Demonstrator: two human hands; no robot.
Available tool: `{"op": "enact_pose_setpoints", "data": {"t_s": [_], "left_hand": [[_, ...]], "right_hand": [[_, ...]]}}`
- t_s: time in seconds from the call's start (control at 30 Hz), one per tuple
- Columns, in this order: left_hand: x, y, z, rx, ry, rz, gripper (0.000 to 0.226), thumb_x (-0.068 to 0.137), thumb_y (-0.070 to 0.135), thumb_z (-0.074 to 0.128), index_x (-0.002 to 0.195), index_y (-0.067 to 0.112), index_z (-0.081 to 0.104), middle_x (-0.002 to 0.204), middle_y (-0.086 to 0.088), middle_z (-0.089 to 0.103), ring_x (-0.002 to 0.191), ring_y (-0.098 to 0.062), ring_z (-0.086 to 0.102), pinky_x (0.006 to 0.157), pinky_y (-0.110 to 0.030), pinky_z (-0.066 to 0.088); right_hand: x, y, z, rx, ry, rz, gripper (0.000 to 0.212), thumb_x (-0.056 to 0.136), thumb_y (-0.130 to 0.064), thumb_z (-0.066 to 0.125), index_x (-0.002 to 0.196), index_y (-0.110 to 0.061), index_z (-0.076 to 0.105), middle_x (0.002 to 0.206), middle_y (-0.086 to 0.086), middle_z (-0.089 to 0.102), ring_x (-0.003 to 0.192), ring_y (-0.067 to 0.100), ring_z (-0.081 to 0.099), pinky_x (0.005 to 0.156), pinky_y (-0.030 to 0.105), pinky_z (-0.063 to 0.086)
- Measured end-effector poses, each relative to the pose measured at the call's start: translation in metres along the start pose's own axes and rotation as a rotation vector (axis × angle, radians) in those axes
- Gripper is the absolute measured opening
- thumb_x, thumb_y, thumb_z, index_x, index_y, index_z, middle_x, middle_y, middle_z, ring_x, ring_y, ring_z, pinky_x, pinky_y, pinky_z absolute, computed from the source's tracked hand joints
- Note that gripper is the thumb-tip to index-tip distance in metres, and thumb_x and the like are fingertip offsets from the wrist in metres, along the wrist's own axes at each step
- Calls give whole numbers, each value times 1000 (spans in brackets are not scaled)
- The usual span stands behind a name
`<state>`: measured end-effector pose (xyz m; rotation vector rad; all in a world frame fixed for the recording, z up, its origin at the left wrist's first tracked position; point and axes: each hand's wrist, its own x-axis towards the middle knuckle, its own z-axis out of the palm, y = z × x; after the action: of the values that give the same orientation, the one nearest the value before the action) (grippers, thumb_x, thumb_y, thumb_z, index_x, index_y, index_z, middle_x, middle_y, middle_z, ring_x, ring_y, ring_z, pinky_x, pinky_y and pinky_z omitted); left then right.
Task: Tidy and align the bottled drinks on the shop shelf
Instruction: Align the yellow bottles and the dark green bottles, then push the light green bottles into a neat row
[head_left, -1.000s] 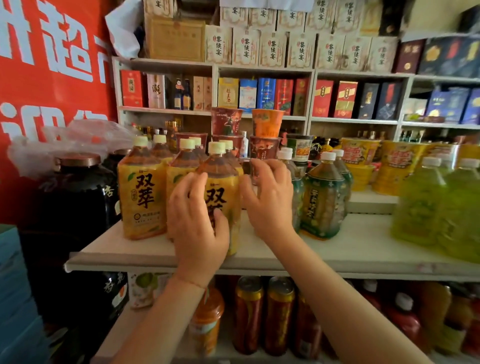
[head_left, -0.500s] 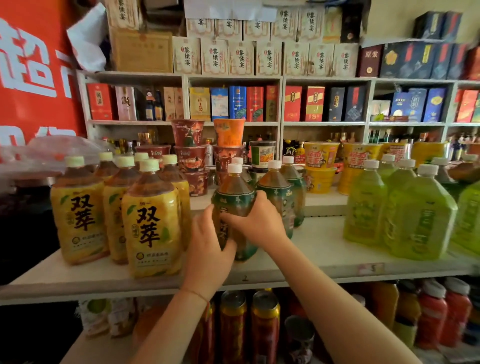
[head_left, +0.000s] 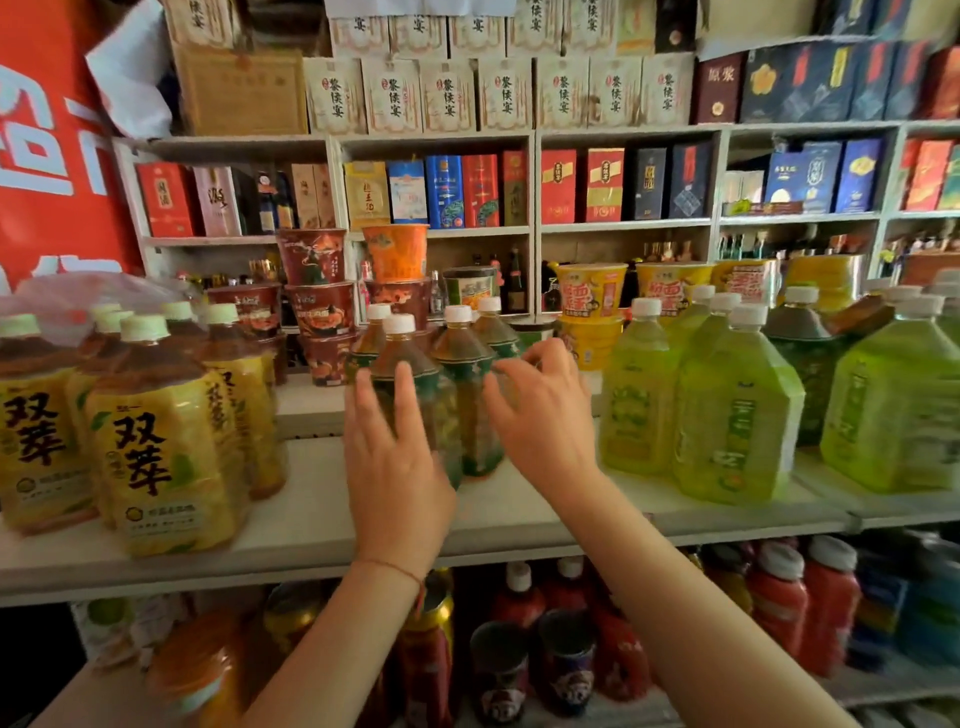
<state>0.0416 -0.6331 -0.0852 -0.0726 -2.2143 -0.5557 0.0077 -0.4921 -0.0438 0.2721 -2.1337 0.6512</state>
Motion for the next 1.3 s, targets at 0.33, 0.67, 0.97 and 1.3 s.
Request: {"op": "enact_pose_setpoints", "data": {"t_s": [0.33, 0.67, 0.97, 1.3], "left_hand": [[-2, 126, 69, -308, -130, 176, 53, 90, 18, 64, 141, 19, 48, 150, -6, 36, 140, -23, 34, 119, -44, 33], [-4, 162, 110, -552, -508, -71, 85, 94, 44, 65, 156, 42, 7, 152, 6, 40, 131, -15, 50, 108, -42, 47], [-6, 158, 108, -620, -446, 62, 85, 95, 40, 59, 160, 39, 5, 165, 8, 8, 149, -15, 19, 109, -28, 28], [-15, 197, 106, -572, 66, 270, 48, 89, 33, 55, 131, 8, 58, 138, -12, 50, 131, -22, 46, 112, -13, 28]], "right_hand": [[5, 116, -87, -101, 466, 98, 42, 84, -15, 61, 127, -12, 58, 129, 16, 52, 120, 35, 48, 105, 48, 30], [-1, 170, -120, 291, 159, 409, 67, 88, -60, 63, 139, -19, 49, 123, -7, 48, 111, 7, 45, 82, 17, 35], [0, 151, -95, 477, 227, 487, 28, 97, -51, 52, 117, -32, 48, 123, -7, 46, 119, 15, 46, 97, 34, 40], [6, 189, -122, 211, 190, 215, 24, 99, -20, 49, 99, -11, 71, 97, -1, 58, 97, 19, 51, 89, 41, 43]]}}
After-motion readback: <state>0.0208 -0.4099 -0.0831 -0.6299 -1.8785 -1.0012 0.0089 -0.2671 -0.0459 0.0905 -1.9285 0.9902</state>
